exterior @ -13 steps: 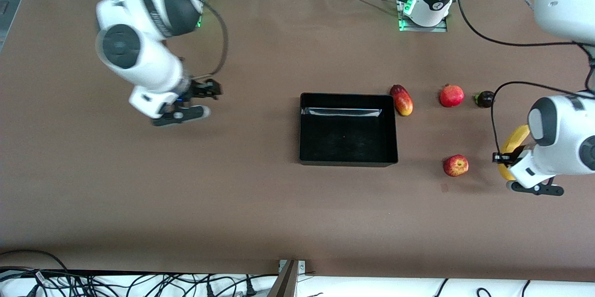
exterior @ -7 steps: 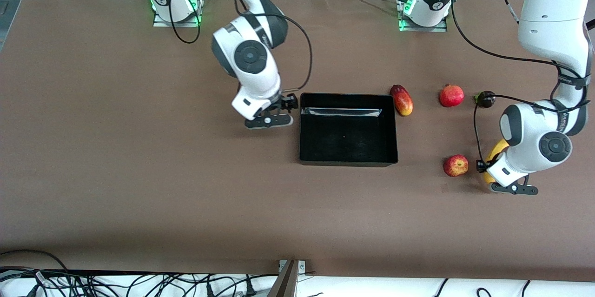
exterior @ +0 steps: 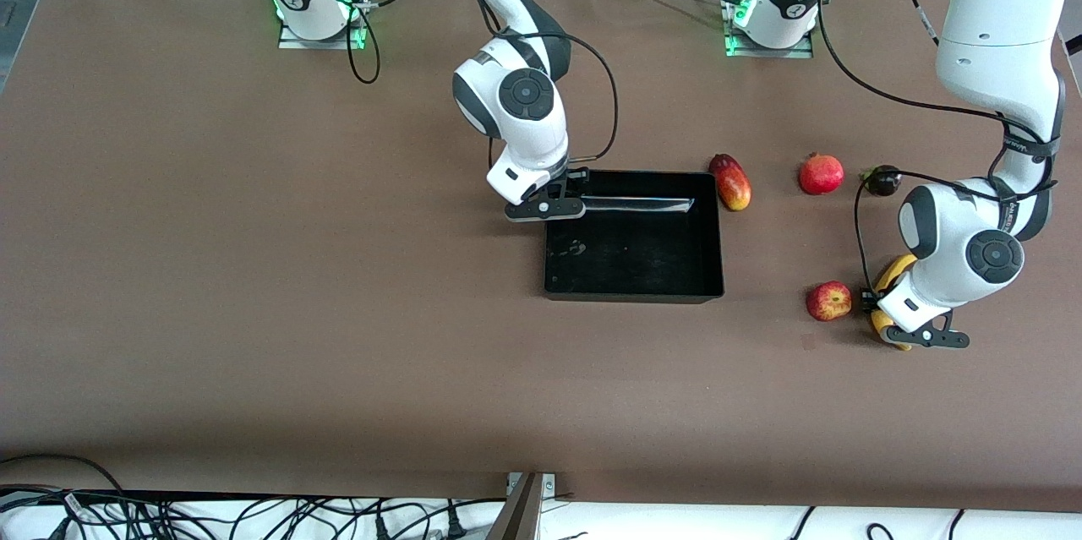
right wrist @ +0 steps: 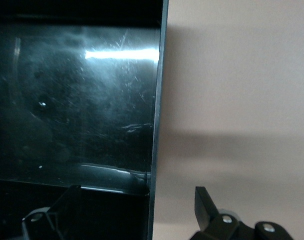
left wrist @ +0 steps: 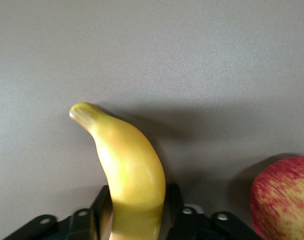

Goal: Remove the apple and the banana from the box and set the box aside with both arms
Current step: 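Place the banana beside the apple while the right gripper grips the tray rim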

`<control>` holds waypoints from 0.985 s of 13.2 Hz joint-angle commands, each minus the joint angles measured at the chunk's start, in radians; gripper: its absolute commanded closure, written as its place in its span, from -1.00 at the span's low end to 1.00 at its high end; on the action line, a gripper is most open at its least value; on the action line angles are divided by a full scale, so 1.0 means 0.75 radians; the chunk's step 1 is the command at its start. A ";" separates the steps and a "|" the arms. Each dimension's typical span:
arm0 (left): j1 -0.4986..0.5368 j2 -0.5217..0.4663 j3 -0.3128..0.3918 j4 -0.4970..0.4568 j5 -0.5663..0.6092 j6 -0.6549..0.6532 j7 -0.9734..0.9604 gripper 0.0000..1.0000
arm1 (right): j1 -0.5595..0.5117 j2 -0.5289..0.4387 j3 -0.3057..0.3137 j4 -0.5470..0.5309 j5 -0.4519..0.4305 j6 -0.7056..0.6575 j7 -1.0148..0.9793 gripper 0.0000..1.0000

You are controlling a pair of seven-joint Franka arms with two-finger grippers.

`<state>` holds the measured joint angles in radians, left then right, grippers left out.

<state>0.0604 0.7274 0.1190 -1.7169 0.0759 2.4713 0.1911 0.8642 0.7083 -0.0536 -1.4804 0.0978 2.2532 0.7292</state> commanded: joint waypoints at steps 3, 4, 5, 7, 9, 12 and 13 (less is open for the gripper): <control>-0.003 -0.062 0.007 -0.008 0.007 -0.073 0.029 -1.00 | 0.018 0.003 -0.019 -0.080 -0.028 0.021 0.028 -0.95; -0.013 -0.070 0.017 0.009 0.015 -0.140 0.040 -1.00 | 0.018 0.003 -0.019 -0.088 -0.030 0.025 0.026 -0.54; -0.013 -0.076 0.021 0.033 0.015 -0.194 0.056 -1.00 | 0.016 0.003 -0.019 -0.092 -0.030 0.023 0.022 -0.03; -0.013 -0.131 0.023 0.046 0.013 -0.322 0.091 -1.00 | 0.016 0.003 -0.019 -0.104 -0.028 0.023 0.020 1.00; -0.019 -0.205 0.021 0.080 -0.001 -0.514 0.107 -1.00 | 0.008 0.003 -0.019 -0.114 -0.026 0.019 0.022 1.00; -0.076 -0.343 0.021 0.148 -0.033 -0.848 0.103 -1.00 | -0.017 -0.018 -0.033 -0.112 -0.026 0.005 -0.013 1.00; -0.101 -0.403 0.025 0.150 -0.064 -0.924 0.105 -1.00 | -0.043 -0.058 -0.061 -0.110 -0.026 -0.068 -0.060 1.00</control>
<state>0.0225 0.5141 0.1257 -1.6032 0.0637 1.8895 0.2463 0.8610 0.7174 -0.0762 -1.5452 0.0883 2.2525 0.7244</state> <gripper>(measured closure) 0.000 0.930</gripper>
